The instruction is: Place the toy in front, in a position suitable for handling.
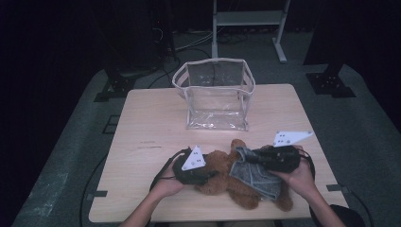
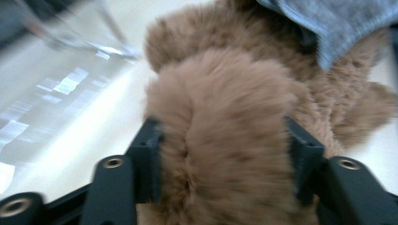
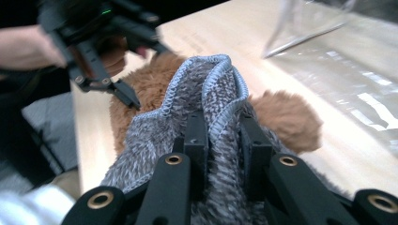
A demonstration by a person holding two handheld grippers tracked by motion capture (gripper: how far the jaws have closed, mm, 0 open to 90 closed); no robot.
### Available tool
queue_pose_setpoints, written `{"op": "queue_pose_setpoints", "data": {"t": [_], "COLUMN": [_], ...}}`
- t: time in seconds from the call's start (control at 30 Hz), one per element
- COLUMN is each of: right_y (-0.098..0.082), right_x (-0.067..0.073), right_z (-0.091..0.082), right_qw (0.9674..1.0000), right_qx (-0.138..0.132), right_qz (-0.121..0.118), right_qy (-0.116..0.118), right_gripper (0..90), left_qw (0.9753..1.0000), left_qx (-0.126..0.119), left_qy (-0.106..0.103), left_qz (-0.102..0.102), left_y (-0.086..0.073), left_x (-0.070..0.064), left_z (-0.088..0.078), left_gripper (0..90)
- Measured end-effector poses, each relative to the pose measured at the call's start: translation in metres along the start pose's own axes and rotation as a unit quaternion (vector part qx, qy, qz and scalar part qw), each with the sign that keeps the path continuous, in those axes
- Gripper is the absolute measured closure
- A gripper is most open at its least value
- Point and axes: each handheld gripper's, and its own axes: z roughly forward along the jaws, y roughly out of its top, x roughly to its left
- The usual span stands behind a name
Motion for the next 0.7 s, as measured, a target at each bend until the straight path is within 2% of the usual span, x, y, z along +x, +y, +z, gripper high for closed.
{"op": "queue_pose_setpoints", "data": {"t": [0.03, 0.07, 0.1, 0.13, 0.17, 0.2, 0.27, 0.3, 0.33, 0.37, 0.43, 0.5, 0.53, 0.57, 0.6, 0.63, 0.7], "right_y": [0.005, 0.007, 0.007, 0.007, 0.003, -0.001, -0.008, -0.011, -0.015, -0.018, -0.025, -0.027, -0.027, -0.028, -0.028, -0.028, -0.026], "right_x": [-0.01, -0.015, -0.018, -0.018, -0.021, -0.019, -0.014, -0.012, -0.01, -0.007, 0.001, 0.011, 0.011, 0.017, 0.02, 0.021, 0.019], "right_z": [-0.002, -0.001, 0.002, 0.002, 0.011, 0.016, 0.02, 0.019, 0.019, 0.018, 0.017, 0.016, 0.016, 0.015, 0.015, 0.015, 0.014], "right_qw": [0.9999, 0.9997, 0.9995, 0.9995, 0.9988, 0.9982, 0.9984, 0.9986, 0.9986, 0.9987, 0.9987, 0.9982, 0.9982, 0.9976, 0.9976, 0.9976, 0.9981], "right_qx": [-0.008, -0.008, -0.001, -0.001, 0.028, 0.041, 0.04, 0.036, 0.037, 0.036, 0.039, 0.043, 0.043, 0.048, 0.047, 0.047, 0.043], "right_qz": [0.014, 0.023, 0.03, 0.03, 0.039, 0.039, 0.033, 0.03, 0.029, 0.024, 0.003, -0.021, -0.021, -0.035, -0.04, -0.04, -0.034], "right_qy": [-0.006, -0.006, -0.004, -0.004, 0.01, 0.016, 0.024, 0.025, 0.025, 0.028, 0.032, 0.037, 0.037, 0.035, 0.033, 0.033, 0.029], "right_gripper": [75.8, 75.8, 75.8, 75.8, 75.8, 75.8, 76.2, 76.4, 76.9, 77.4, 78.2, 78.5, 78.5, 78.5, 78.4, 78.3, 77.9], "left_qw": [0.9998, 0.9998, 0.9995, 0.9995, 0.9972, 0.9956, 0.9914, 0.9896, 0.9896, 0.987, 0.9847, 0.9809, 0.9809, 0.9802, 0.9802, 0.9857, 0.9903], "left_qx": [-0.016, -0.016, -0.006, -0.006, -0.002, 0.002, 0.001, -0.002, -0.002, -0.007, -0.006, 0.003, 0.003, 0.015, 0.015, 0.019, 0.021], "left_qy": [0.006, 0.006, -0.006, -0.006, -0.031, -0.038, -0.058, -0.066, -0.066, -0.084, -0.103, -0.131, -0.131, -0.149, -0.149, -0.129, -0.111], "left_qz": [-0.011, -0.011, -0.032, -0.032, -0.068, -0.086, -0.118, -0.127, -0.127, -0.137, -0.14, -0.144, -0.144, -0.13, -0.13, -0.107, -0.081], "left_y": [0.002, 0.002, 0.002, 0.002, -0.001, -0.002, -0.008, -0.011, -0.011, -0.016, -0.018, -0.02, -0.02, -0.021, -0.021, -0.02, -0.018], "left_x": [0.006, 0.006, 0.011, 0.011, 0.02, 0.024, 0.03, 0.03, 0.03, 0.029, 0.027, 0.024, 0.024, 0.018, 0.018, 0.014, 0.013], "left_z": [-0.004, -0.004, -0.002, -0.002, -0.001, 0.0, 0.002, 0.003, 0.003, 0.005, 0.007, 0.011, 0.011, 0.017, 0.017, 0.015, 0.012], "left_gripper": [51.4, 48.8, 41.7, 35.2, 27.7, 20.1, 10.3, 8.0, 6.7, 5.2, 2.2, 1.7, 1.9, 5.4, 9.0, 19.6, 34.5]}}
